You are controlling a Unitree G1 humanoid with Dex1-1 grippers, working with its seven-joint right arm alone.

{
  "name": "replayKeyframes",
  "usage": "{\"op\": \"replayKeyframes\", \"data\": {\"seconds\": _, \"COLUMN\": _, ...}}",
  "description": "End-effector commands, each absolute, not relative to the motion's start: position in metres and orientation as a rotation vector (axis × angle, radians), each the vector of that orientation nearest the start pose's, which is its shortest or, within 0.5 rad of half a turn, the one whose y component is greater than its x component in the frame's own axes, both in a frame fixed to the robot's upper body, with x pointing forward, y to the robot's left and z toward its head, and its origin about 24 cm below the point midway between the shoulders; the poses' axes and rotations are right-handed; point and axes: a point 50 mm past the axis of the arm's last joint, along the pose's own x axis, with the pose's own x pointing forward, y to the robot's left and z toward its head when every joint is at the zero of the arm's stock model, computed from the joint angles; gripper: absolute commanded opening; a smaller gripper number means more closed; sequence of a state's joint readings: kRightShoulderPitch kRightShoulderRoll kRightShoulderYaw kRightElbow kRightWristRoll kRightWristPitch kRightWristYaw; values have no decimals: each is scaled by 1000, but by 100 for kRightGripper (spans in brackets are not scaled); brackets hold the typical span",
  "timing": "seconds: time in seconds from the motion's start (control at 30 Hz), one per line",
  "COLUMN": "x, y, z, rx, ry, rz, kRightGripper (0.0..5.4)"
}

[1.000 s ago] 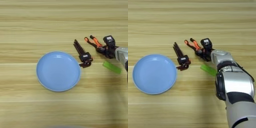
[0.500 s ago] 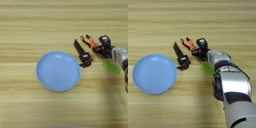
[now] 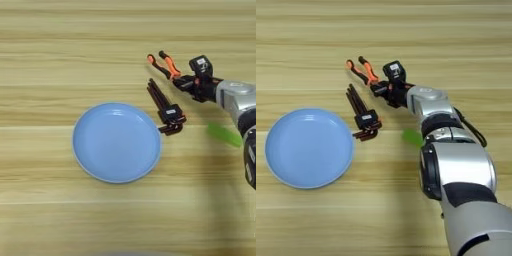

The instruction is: Move the objects on the table

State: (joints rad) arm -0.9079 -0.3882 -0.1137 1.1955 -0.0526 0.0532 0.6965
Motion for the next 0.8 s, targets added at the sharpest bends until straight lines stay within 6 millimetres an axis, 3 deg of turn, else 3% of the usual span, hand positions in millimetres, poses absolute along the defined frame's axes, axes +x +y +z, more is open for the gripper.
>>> {"op": "replayKeyframes", "data": {"seconds": 0.03, "x": 398, "y": -201, "z": 153, "rx": -241, "ry": 115, "rz": 569, "kRightGripper": 88}}
{"op": "replayKeyframes", "data": {"seconds": 0.8, "x": 337, "y": -172, "z": 189, "rx": -352, "ry": -38, "rz": 885, "kRightGripper": 88}}
